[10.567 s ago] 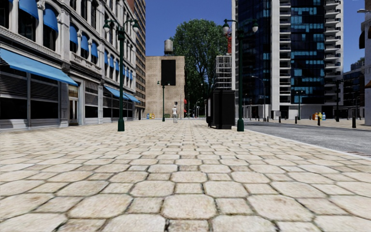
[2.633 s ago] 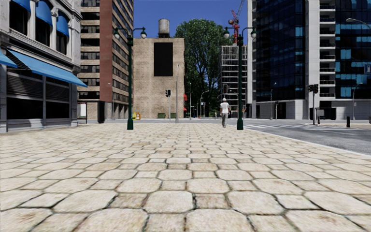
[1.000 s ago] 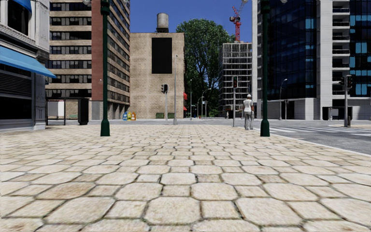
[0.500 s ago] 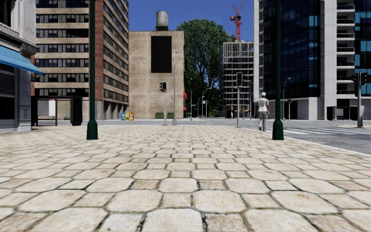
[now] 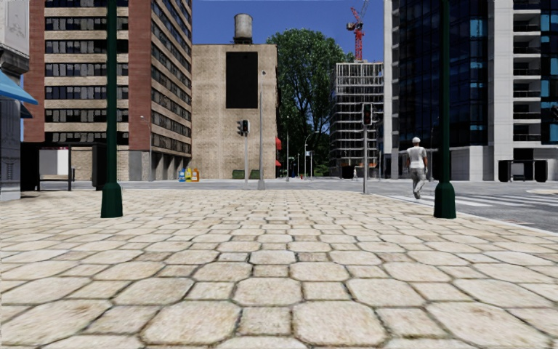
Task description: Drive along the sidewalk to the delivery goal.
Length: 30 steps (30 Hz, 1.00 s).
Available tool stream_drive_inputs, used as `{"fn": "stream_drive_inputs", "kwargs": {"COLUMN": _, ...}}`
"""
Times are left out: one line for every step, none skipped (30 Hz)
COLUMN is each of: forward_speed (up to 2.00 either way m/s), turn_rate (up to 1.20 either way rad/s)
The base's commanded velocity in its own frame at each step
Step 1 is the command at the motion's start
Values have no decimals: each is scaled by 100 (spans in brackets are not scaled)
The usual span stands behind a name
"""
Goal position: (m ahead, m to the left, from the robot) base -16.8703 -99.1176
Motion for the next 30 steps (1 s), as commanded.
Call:
{"fn": "stream_drive_inputs", "kwargs": {"forward_speed": 200, "turn_rate": 0}}
{"fn": "stream_drive_inputs", "kwargs": {"forward_speed": 200, "turn_rate": 0}}
{"fn": "stream_drive_inputs", "kwargs": {"forward_speed": 200, "turn_rate": 0}}
{"fn": "stream_drive_inputs", "kwargs": {"forward_speed": 200, "turn_rate": 0}}
{"fn": "stream_drive_inputs", "kwargs": {"forward_speed": 200, "turn_rate": 0}}
{"fn": "stream_drive_inputs", "kwargs": {"forward_speed": 200, "turn_rate": 0}}
{"fn": "stream_drive_inputs", "kwargs": {"forward_speed": 200, "turn_rate": 0}}
{"fn": "stream_drive_inputs", "kwargs": {"forward_speed": 200, "turn_rate": 0}}
{"fn": "stream_drive_inputs", "kwargs": {"forward_speed": 200, "turn_rate": 0}}
{"fn": "stream_drive_inputs", "kwargs": {"forward_speed": 200, "turn_rate": 0}}
{"fn": "stream_drive_inputs", "kwargs": {"forward_speed": 200, "turn_rate": 0}}
{"fn": "stream_drive_inputs", "kwargs": {"forward_speed": 200, "turn_rate": 0}}
{"fn": "stream_drive_inputs", "kwargs": {"forward_speed": 200, "turn_rate": 0}}
{"fn": "stream_drive_inputs", "kwargs": {"forward_speed": 200, "turn_rate": 0}}
{"fn": "stream_drive_inputs", "kwargs": {"forward_speed": 200, "turn_rate": 0}}
{"fn": "stream_drive_inputs", "kwargs": {"forward_speed": 200, "turn_rate": 0}}
{"fn": "stream_drive_inputs", "kwargs": {"forward_speed": 200, "turn_rate": 0}}
{"fn": "stream_drive_inputs", "kwargs": {"forward_speed": 200, "turn_rate": 0}}
{"fn": "stream_drive_inputs", "kwargs": {"forward_speed": 200, "turn_rate": 0}}
{"fn": "stream_drive_inputs", "kwargs": {"forward_speed": 200, "turn_rate": 0}}
{"fn": "stream_drive_inputs", "kwargs": {"forward_speed": 200, "turn_rate": 0}}
{"fn": "stream_drive_inputs", "kwargs": {"forward_speed": 200, "turn_rate": -4}}
{"fn": "stream_drive_inputs", "kwargs": {"forward_speed": 200, "turn_rate": -5}}
{"fn": "stream_drive_inputs", "kwargs": {"forward_speed": 200, "turn_rate": -5}}
{"fn": "stream_drive_inputs", "kwargs": {"forward_speed": 200, "turn_rate": -5}}
{"fn": "stream_drive_inputs", "kwargs": {"forward_speed": 200, "turn_rate": -5}}
{"fn": "stream_drive_inputs", "kwargs": {"forward_speed": 200, "turn_rate": -13}}
{"fn": "stream_drive_inputs", "kwargs": {"forward_speed": 200, "turn_rate": -23}}
{"fn": "stream_drive_inputs", "kwargs": {"forward_speed": 200, "turn_rate": -23}}
{"fn": "stream_drive_inputs", "kwargs": {"forward_speed": 200, "turn_rate": -26}}
